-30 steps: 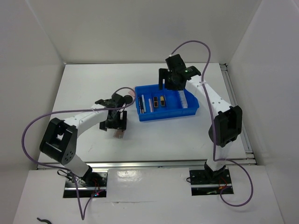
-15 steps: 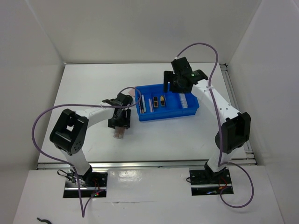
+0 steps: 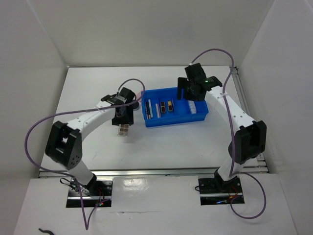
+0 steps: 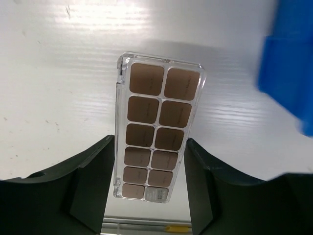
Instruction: Organize the makeup
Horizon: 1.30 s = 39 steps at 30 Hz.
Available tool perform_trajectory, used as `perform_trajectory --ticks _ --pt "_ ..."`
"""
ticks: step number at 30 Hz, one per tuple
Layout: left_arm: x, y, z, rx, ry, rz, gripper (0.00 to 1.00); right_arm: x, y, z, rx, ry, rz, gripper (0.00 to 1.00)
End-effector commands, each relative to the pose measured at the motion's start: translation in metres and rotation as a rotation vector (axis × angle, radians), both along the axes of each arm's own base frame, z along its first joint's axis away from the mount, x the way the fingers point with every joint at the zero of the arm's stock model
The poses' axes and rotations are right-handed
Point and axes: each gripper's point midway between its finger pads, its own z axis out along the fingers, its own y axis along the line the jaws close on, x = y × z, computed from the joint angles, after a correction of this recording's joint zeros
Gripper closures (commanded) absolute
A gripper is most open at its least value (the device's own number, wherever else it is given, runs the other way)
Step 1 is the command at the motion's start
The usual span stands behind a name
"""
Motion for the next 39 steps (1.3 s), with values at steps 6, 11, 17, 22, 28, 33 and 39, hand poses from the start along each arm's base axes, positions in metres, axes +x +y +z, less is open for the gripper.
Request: perform_trajectory --ticks 6,11,17,22,28,33,39 --pt "0.023 -0.064 0.126 -0.322 -0.194 -0.095 0.97 -0.021 -0.049 0.025 0.032 -0.092 -0.177 0.18" --pt "0.057 -0.137 0.168 -0.573 -0.287 -0.18 1.0 -0.047 -0.071 0.039 0.077 -0.141 -0.296 0.18" --pt "0.093 -0.216 0.177 -0.697 -0.332 -0.253 1.0 -0.074 -0.09 0.046 0.108 -0.185 -0.376 0.18" --pt "0.131 -0.27 0.146 -0.77 -0.278 -0.236 0.99 -0.085 -0.096 0.036 0.091 -0.137 -0.395 0.18" --pt "0.156 -0.299 0.124 -0.821 -0.271 -0.211 0.98 -0.091 -0.104 0.039 0.098 -0.153 -0.414 0.17" --pt "0.173 -0.305 0.09 -0.797 -0.259 -0.159 0.91 -0.091 -0.104 0.03 0.098 -0.139 -0.404 0.17" --pt "0.178 -0.317 0.087 -0.82 -0.265 -0.155 0.58 -0.09 -0.105 0.028 0.097 -0.137 -0.401 0.17"
